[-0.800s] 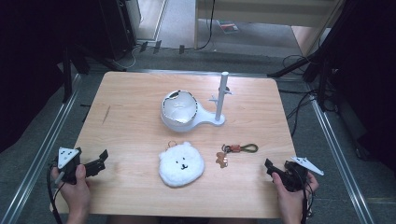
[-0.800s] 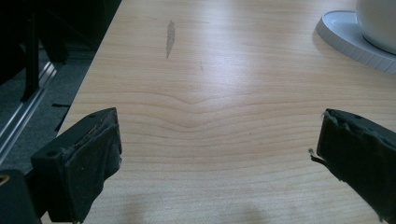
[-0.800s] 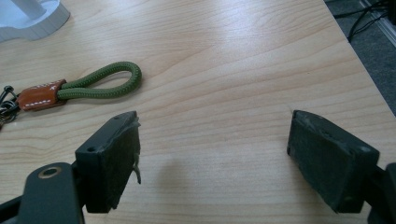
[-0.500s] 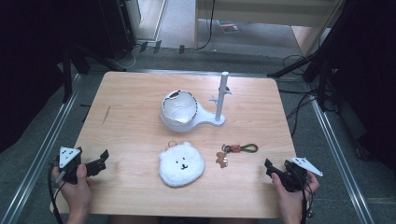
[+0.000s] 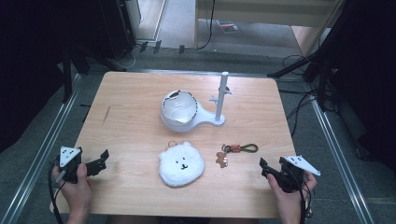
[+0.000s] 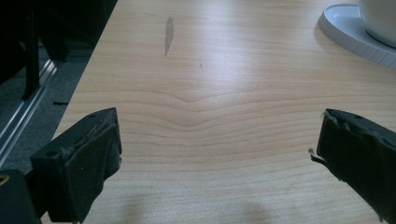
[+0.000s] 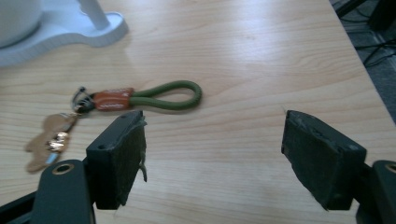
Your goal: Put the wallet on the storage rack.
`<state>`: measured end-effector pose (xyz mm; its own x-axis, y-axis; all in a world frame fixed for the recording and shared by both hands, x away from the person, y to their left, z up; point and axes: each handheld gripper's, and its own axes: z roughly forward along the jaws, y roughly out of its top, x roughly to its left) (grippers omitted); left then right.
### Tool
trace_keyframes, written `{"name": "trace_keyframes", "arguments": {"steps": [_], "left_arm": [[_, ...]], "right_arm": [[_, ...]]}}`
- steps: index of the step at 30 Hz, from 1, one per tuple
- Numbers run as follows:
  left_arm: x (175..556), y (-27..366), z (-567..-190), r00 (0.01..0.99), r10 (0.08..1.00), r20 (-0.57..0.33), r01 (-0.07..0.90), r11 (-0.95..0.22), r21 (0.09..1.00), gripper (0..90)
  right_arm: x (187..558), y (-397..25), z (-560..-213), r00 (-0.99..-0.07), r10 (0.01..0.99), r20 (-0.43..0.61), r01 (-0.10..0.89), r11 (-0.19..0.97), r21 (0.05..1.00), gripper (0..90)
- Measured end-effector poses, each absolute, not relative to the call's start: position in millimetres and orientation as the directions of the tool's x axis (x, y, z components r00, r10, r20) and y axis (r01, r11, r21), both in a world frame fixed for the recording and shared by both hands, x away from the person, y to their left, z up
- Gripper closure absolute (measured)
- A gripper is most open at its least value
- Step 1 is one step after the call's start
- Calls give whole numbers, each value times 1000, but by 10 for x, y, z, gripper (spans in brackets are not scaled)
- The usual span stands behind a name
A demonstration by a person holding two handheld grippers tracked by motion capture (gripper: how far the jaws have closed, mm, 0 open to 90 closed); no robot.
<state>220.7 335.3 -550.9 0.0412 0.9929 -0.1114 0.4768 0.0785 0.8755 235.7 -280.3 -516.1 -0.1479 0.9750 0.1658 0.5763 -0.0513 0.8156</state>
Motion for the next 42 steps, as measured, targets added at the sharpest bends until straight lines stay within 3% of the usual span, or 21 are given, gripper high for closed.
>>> {"name": "trace_keyframes", "arguments": {"steps": [11,27,42], "left_arm": [[2201,3329,-5507,28,996,-81,468,59,882,5],[2220,3323,-5507,55,995,-84,468,49,882,6],[2226,3330,-5509,78,993,-92,476,44,879,5]], "right_arm": [[2348,-2555,-4923,-231,954,188,605,-11,796,149],[2583,-2156,-4444,-308,938,158,616,70,785,118],[2756,-1758,-4589,-406,896,182,643,138,754,99]]}}
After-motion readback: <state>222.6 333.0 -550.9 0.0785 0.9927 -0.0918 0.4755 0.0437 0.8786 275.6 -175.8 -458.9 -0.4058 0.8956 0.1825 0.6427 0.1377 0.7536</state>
